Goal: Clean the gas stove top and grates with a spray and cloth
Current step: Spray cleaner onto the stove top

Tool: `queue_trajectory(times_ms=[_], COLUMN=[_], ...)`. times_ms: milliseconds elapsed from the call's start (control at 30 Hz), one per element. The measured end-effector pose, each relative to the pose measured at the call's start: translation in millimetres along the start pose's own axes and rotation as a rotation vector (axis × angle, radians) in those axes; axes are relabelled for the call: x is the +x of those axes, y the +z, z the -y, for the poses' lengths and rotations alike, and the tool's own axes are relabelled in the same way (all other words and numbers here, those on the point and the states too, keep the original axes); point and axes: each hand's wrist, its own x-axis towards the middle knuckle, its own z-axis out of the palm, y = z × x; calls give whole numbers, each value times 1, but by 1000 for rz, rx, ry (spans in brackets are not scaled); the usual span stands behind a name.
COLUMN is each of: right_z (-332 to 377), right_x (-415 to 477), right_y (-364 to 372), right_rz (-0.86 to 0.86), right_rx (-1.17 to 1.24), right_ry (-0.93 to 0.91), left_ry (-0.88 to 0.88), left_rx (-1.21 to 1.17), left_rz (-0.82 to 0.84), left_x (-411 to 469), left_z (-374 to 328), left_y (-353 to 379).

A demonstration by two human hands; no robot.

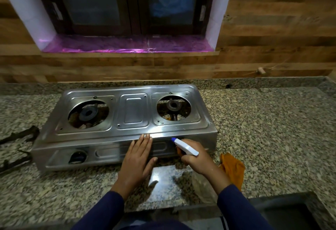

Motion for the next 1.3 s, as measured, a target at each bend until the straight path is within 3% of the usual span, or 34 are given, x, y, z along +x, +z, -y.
queue_trajectory(times_ms=[467, 833, 1100, 1300], right_z=[24, 50, 72, 84], right_x=[9, 39, 51, 63], right_y=[30, 100, 155, 183], right_rz=[39, -75, -162, -163], right_rx=[129, 37, 116, 118], right_ry=[60, 87, 164, 200], left_ry=[-36, -122, -163, -119], left_rx=[47, 106, 130, 121], left_rz=[13, -20, -25, -33], left_x=[-6, -41, -62, -73], left_z=[4, 66, 108, 133], left_y=[-1, -23, -40, -51])
